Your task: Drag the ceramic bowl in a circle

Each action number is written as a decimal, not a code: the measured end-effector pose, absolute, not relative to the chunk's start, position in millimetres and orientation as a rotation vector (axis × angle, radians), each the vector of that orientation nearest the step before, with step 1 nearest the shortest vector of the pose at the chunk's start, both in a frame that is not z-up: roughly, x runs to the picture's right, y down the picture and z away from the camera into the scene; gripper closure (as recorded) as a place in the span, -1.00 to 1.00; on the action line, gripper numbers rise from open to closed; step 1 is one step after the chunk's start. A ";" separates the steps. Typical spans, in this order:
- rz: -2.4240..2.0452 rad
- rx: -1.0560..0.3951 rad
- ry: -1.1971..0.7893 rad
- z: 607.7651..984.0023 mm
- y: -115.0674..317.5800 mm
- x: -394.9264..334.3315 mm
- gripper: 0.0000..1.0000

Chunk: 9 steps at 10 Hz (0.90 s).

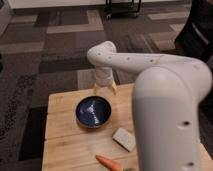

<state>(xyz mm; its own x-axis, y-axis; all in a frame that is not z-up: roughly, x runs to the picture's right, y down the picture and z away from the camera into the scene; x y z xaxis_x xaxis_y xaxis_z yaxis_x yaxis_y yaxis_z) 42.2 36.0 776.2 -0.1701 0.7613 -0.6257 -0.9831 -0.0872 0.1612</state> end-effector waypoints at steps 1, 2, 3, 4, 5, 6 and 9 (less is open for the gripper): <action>1.670 -0.432 0.670 763.6 46.4 54.9 -0.30; 1.714 -0.411 0.692 743.5 63.1 67.1 -0.30; 1.748 -0.398 0.713 727.4 79.1 75.4 -0.30; 1.770 -0.390 0.722 715.4 92.5 78.1 -0.30; 1.779 -0.394 0.726 705.9 106.3 73.3 -0.30; 1.785 -0.394 0.751 686.8 133.5 65.2 -0.30; 1.631 -0.363 0.821 651.7 160.1 23.3 -0.30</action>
